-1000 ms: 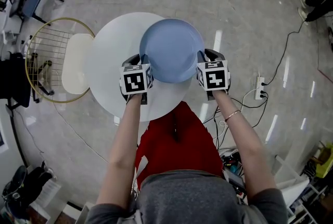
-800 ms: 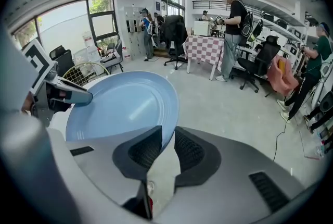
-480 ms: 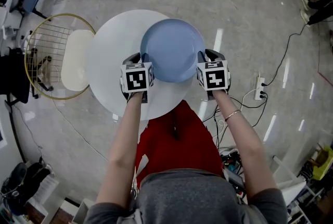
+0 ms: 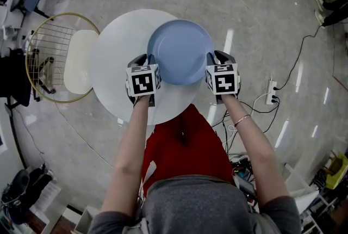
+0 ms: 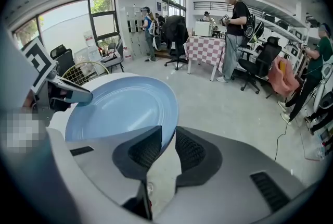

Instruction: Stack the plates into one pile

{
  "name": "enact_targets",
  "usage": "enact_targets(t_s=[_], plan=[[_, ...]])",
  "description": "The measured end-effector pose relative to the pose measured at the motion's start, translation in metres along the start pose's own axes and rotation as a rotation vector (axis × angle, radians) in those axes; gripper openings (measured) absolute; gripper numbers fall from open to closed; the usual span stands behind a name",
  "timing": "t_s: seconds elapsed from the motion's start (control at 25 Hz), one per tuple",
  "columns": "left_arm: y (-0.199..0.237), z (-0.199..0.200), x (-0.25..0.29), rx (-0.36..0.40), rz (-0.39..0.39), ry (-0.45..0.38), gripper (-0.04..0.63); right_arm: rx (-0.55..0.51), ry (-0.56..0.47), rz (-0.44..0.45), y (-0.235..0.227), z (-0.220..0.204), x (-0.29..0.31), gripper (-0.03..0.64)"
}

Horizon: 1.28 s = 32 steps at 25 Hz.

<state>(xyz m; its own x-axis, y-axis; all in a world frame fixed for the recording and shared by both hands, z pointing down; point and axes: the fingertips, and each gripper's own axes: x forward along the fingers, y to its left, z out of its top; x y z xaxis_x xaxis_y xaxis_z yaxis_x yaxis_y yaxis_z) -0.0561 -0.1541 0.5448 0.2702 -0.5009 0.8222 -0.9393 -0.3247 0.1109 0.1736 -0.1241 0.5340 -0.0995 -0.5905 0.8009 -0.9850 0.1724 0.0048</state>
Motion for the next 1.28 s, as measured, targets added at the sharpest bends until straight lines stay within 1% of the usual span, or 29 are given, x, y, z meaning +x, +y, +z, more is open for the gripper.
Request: enact_targets(t_s=[0.24,0.44,0.56,1.0,1.28], plan=[[0.003,0.004,-0.002,-0.01,0.012,-0.009,0.089,0.003,-0.038,-0.007,-0.005,0.007,-0.002,0.077],[0.007,0.007,-0.01,-0.022,0.018,-0.02,0.091,0.011,-0.089,-0.045,-0.012,0.017,-0.011,0.077],[0.009,0.01,-0.016,-0.025,0.015,-0.04,0.094,0.025,-0.106,-0.049,-0.011,0.023,-0.016,0.077],[0.012,0.014,-0.04,-0.033,-0.009,-0.089,0.078,0.062,-0.203,0.003,0.008,0.046,-0.045,0.077],[0.003,0.025,-0.066,-0.018,-0.062,-0.161,0.075,0.074,-0.253,0.036,0.023,0.053,-0.068,0.077]])
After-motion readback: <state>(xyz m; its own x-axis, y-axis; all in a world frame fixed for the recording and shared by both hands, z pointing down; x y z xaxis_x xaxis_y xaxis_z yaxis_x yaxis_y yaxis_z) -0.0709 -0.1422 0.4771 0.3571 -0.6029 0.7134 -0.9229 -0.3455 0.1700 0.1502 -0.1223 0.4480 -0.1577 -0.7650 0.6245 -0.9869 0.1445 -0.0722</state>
